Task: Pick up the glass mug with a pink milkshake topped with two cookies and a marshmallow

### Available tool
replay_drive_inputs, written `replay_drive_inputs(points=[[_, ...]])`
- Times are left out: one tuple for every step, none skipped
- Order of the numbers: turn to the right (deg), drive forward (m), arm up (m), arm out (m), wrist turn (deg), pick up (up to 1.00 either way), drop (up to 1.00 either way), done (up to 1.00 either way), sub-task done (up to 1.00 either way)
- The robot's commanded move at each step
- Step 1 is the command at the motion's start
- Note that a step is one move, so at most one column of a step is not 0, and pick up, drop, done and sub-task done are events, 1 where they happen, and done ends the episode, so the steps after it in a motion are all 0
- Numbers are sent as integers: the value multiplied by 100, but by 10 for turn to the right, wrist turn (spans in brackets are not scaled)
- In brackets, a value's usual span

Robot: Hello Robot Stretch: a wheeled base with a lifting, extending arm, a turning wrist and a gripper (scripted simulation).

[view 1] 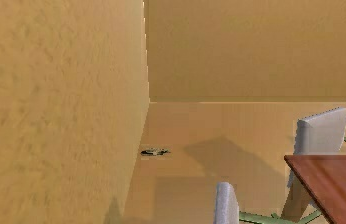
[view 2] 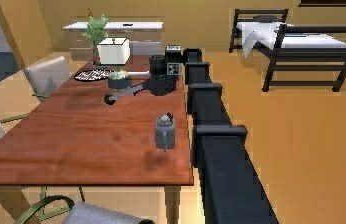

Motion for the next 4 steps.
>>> replay_drive_inputs(points=[[0,0,0,0,420,0,0,0,0],[0,0,-30,0,0,0,0,0,0],[0,0,0,0,0,100,0,0,0],[0,0,10,0,0,0,0,0,0]])
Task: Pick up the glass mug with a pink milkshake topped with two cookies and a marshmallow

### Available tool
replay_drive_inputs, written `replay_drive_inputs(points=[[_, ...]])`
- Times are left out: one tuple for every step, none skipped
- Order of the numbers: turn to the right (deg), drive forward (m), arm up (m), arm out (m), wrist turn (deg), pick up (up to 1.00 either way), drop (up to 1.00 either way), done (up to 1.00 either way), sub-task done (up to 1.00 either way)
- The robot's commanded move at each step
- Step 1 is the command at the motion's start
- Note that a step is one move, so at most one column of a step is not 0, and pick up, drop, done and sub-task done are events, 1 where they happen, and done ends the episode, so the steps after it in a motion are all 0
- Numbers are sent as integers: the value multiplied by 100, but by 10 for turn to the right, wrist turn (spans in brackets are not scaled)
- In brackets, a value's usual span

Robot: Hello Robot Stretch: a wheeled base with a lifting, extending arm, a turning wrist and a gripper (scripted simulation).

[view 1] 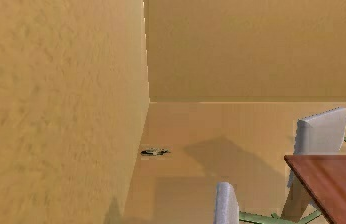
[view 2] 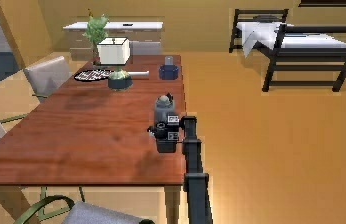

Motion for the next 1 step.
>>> replay_drive_inputs(points=[[0,0,0,0,0,0,0,100,0]])
